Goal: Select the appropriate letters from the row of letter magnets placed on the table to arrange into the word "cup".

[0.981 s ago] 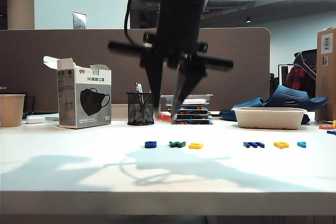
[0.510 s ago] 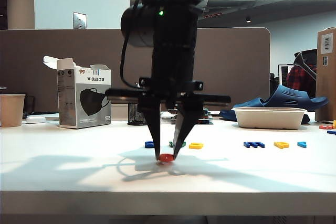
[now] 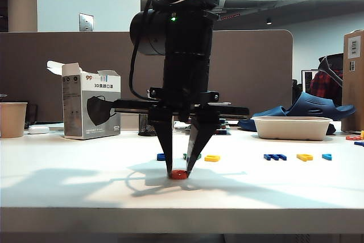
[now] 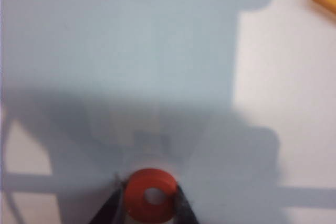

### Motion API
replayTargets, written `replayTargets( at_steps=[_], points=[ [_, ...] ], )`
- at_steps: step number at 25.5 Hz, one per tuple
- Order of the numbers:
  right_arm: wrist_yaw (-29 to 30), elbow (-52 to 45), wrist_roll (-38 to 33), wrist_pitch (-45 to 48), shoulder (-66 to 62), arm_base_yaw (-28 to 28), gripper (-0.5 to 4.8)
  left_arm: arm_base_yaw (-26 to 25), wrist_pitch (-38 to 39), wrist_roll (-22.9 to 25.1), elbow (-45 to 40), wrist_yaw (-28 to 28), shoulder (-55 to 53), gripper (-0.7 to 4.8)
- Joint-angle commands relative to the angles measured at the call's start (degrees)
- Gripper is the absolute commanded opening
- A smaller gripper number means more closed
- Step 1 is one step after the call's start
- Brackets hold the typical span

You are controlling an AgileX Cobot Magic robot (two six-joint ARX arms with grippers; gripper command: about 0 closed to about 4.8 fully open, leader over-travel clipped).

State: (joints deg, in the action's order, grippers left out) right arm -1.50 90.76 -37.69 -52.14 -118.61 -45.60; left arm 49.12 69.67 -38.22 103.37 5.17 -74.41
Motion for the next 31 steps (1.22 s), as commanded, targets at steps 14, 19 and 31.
replayTargets(
  at_steps=[14, 19, 31],
  points=[
    [0.1, 0.0, -0.3, 0.0, -0.4, -0.1, 1.94, 0.0, -0.3, 0.2, 0.3, 0.2, 0.2, -0.05],
    [0.2, 0.0, -0.3, 0.2, -0.4, 0.0, 2.21, 0.0, -0.3, 0.2, 0.3, 0.2, 0.2, -0.05],
    [1.7, 0.1, -0.3, 2.7, -0.4, 0.1, 3.44, 0.0, -0.3, 0.3, 0.3, 0.2, 0.2, -0.05]
  ],
)
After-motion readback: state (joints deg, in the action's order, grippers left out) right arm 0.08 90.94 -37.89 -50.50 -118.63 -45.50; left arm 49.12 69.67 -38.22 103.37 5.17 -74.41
